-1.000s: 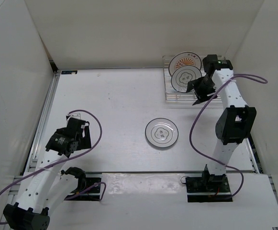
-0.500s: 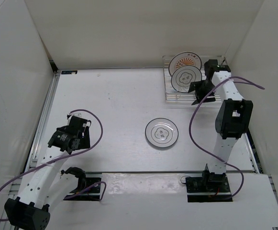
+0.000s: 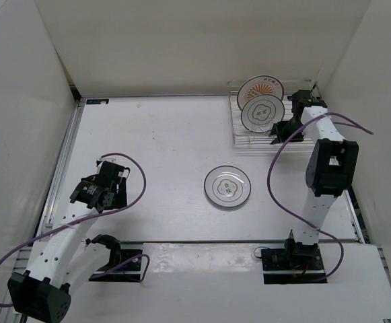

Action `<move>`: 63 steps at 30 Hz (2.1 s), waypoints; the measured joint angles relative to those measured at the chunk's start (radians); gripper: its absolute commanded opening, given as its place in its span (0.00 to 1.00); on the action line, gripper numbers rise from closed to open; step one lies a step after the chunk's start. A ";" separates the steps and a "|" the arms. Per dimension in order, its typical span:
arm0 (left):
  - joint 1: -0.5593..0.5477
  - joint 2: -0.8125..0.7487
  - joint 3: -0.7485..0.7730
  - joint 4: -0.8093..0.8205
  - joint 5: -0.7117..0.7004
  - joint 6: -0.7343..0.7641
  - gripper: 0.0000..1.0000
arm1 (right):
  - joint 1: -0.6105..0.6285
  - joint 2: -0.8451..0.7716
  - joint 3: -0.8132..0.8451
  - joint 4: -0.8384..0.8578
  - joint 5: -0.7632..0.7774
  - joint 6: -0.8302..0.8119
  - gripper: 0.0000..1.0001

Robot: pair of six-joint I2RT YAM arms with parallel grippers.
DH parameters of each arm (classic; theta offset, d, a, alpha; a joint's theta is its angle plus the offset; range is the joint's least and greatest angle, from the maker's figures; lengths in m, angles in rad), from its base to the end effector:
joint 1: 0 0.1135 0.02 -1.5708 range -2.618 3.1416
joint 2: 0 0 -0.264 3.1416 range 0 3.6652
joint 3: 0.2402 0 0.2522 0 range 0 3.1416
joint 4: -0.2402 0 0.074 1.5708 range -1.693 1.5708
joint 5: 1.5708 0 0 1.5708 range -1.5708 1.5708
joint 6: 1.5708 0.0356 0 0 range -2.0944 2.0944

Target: Unload the plates from the dish rack

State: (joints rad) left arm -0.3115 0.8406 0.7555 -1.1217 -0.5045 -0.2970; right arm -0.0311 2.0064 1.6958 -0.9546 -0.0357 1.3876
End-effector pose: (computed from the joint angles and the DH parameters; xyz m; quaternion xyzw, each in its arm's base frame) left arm 0.1295 -0.0236 0.2509 -0.0383 0.9527 0.1817 0.2408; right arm 0.4158 -0.0117 0.2306 0.6416 0.7516 0.1092 0.1074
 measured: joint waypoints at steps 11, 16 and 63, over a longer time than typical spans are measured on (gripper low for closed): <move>0.001 -0.001 0.000 0.000 0.005 0.000 1.00 | -0.002 -0.105 -0.161 0.013 0.001 0.037 0.58; 0.001 -0.003 0.000 0.000 0.011 0.000 1.00 | -0.002 -0.137 -0.217 0.027 -0.009 0.063 0.75; 0.047 0.101 0.056 -0.027 0.000 0.017 1.00 | 0.005 0.197 0.383 0.222 -0.275 -0.047 0.61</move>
State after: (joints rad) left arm -0.2642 0.9421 0.8120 -1.1492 -0.5045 -0.2798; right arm -0.0261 2.2032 2.0789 -0.7330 -0.3111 1.3407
